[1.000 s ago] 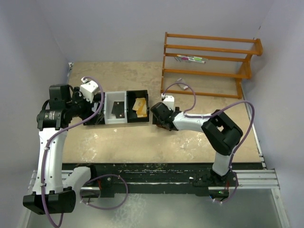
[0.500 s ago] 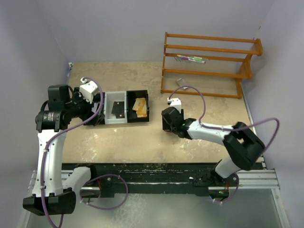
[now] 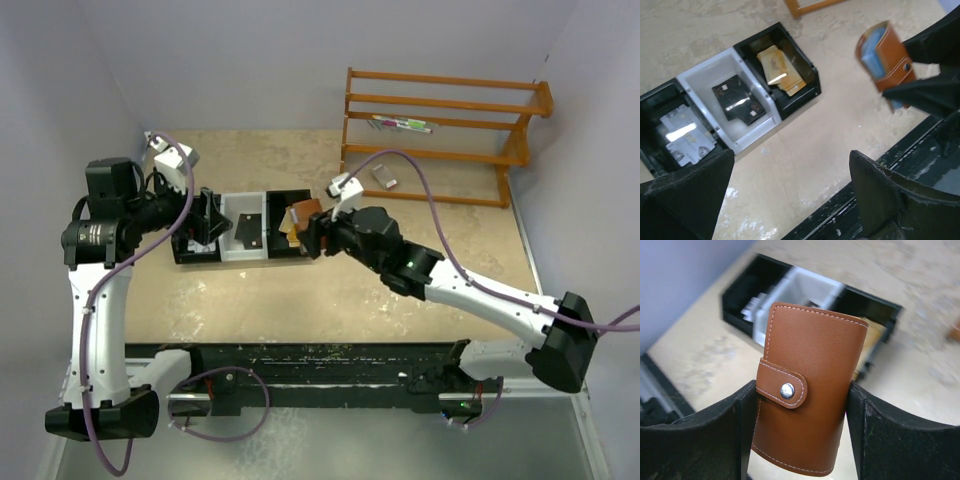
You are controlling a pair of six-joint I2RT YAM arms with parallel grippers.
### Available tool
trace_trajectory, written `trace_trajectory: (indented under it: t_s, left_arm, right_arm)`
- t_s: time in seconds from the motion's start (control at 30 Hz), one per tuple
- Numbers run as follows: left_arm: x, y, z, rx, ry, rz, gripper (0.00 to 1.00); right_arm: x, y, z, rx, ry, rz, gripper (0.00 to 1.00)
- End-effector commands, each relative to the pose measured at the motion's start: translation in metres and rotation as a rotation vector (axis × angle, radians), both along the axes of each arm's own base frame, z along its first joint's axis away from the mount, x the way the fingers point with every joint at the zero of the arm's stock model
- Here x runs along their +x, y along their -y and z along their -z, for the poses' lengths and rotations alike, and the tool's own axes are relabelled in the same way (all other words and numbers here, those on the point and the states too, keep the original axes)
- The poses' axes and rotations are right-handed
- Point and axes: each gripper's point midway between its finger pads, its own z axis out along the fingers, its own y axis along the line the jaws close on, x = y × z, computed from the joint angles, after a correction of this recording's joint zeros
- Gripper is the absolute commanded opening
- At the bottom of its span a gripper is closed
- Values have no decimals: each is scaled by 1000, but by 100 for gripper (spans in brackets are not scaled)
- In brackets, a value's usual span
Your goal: Take the credit cards out of the card holder
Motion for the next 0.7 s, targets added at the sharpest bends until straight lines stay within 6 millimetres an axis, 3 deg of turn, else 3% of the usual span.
trace_trajectory:
  t_s: [0.0, 0.13, 0.3, 0.53, 0.67]
  left_arm:
    - [-11, 25, -36, -181, -23, 45, 99]
    - [-16, 27, -43, -222, -67, 19, 99]
    - [-32, 36, -64, -276, -54, 53, 99]
    - [-67, 48, -101, -282, 37, 167, 99]
    - [-70, 49, -101, -286, 34, 179, 100]
  right_arm:
    - [-21, -58, -81, 125, 154, -161, 66]
    - [-47, -97, -115, 160, 216, -241, 67]
    - [-68, -125, -136, 169, 261, -306, 68]
    - [-84, -135, -147, 155, 293, -350, 68]
    - [-86, -135, -149, 167, 296, -352, 68]
